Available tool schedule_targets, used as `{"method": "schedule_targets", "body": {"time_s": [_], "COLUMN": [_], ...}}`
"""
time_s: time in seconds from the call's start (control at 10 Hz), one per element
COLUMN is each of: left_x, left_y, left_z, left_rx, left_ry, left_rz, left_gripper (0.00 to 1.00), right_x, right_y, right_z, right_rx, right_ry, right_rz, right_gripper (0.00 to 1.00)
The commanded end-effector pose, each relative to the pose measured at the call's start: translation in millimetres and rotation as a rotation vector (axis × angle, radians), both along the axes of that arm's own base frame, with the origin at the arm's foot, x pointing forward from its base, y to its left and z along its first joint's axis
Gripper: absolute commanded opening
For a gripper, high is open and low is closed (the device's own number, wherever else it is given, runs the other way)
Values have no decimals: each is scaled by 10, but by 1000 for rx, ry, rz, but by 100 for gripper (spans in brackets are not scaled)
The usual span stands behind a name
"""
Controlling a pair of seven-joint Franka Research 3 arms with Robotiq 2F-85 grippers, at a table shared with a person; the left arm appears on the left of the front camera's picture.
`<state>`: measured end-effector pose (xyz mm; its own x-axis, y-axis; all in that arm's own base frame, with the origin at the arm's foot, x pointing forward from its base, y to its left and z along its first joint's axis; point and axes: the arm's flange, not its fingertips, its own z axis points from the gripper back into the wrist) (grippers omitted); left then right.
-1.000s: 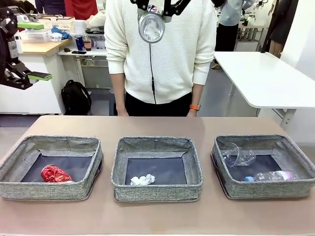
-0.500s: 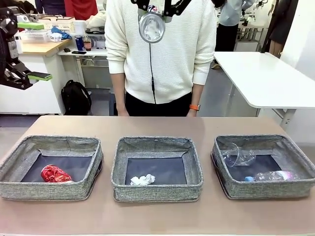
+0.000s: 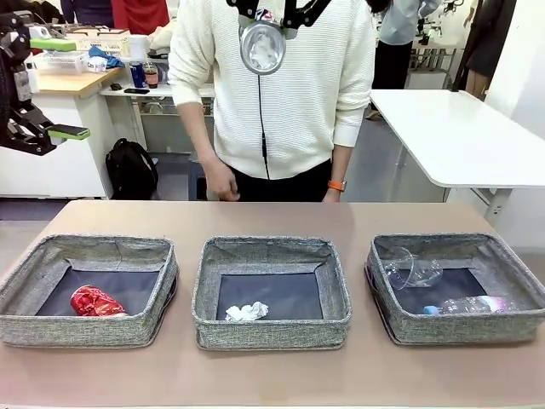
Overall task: Sort the waste into the appropriate baskets.
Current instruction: Place the picked waste into the Fabric basket indicated by the person.
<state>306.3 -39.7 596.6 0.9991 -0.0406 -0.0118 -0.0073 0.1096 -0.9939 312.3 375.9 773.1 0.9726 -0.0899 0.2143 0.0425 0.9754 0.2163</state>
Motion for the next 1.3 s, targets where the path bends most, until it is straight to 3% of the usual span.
{"method": "schedule_targets", "body": {"time_s": [0.0,1.2], "left_x": [-9,0], "left_y": [-2,0], "left_z": [53,0], "left_rx": [-21,0], "left_ry": [10,0], "left_rz": [-2,0], "left_gripper": [100,100], "right_x": [-15,0], "right_y": [-10,0], "right_z": [4,0], "right_rx": [-7,0], "right_ry": [-6,0], "right_rz": [-4,0], "right_gripper": [31,31]}}
